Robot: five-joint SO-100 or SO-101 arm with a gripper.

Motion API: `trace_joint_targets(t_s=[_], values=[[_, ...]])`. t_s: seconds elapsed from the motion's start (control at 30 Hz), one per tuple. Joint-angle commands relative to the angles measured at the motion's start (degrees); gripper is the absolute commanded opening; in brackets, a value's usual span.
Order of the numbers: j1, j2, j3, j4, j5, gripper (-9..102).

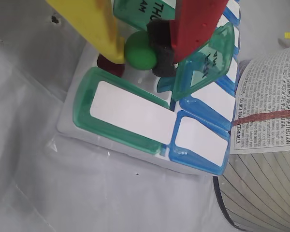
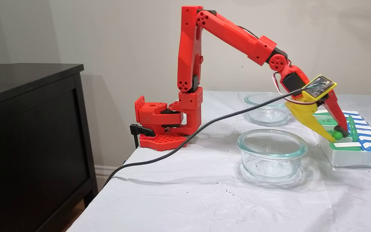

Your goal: Sort medicines into box.

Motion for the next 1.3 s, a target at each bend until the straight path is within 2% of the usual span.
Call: trace_joint_targets(t_s=[0.0, 0.3, 0.6, 0.7, 0.77, 0.9, 1.07, 1.27], values=[[-0.5, 1.3, -4.6, -3.3, -1.9, 0], [-0.3, 3.6, -3.7, -0.2, -1.9, 21], [-0.1, 5.8, -3.0, 0.9, -2.0, 22], [0.4, 8.3, -2.7, 4.2, -2.5, 24], [0.9, 11.5, -1.9, 6.4, -2.7, 21], [1.8, 19.2, -1.3, 12.4, -3.9, 1], [1.6, 26.3, -2.0, 20.0, -3.1, 0], [-3.5, 32.6, 2.0, 20.0, -1.6, 0]])
